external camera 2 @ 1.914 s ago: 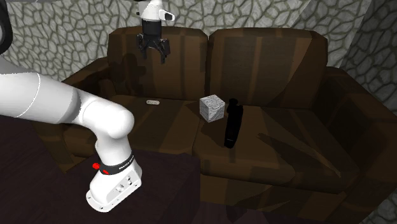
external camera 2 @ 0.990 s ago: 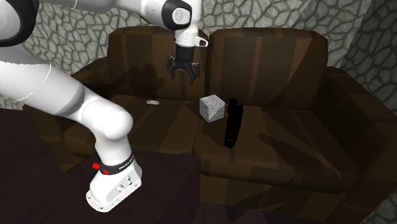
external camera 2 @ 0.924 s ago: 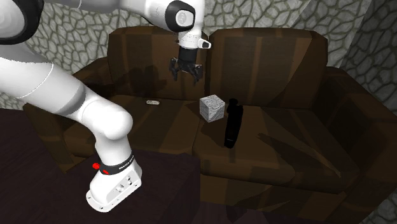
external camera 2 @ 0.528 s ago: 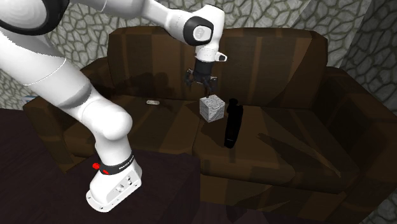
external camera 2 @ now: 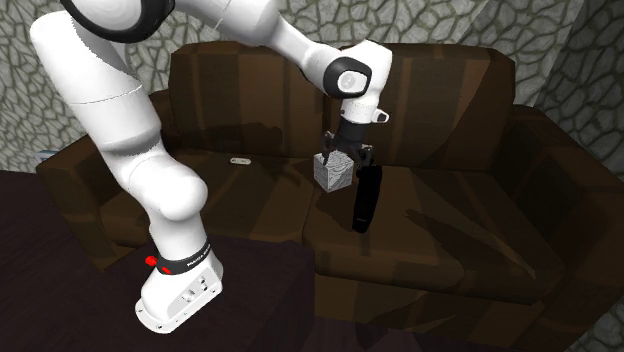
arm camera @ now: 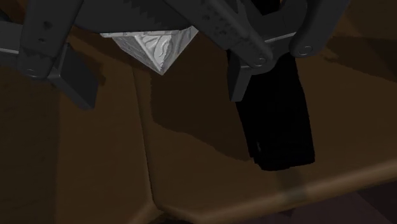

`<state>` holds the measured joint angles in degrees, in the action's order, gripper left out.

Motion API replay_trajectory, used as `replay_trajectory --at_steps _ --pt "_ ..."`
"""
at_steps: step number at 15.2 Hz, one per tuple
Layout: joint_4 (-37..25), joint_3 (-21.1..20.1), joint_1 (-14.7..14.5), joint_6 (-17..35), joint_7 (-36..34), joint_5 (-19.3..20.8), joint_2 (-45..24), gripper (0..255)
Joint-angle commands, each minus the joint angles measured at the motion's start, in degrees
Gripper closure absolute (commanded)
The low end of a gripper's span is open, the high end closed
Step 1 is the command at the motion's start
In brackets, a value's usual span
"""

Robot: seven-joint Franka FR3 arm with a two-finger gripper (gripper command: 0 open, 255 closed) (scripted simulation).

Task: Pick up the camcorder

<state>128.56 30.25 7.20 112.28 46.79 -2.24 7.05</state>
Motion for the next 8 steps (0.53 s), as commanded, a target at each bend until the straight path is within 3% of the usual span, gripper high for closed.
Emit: replay_trajectory --at_steps 1,8 --pt "-1.87 1.56 0.52 1.54 3.57 -1.98 -4.67 0" --pt "-11.54 3.24 4.76 2.76 14.20 -10.00 -20.48 0"
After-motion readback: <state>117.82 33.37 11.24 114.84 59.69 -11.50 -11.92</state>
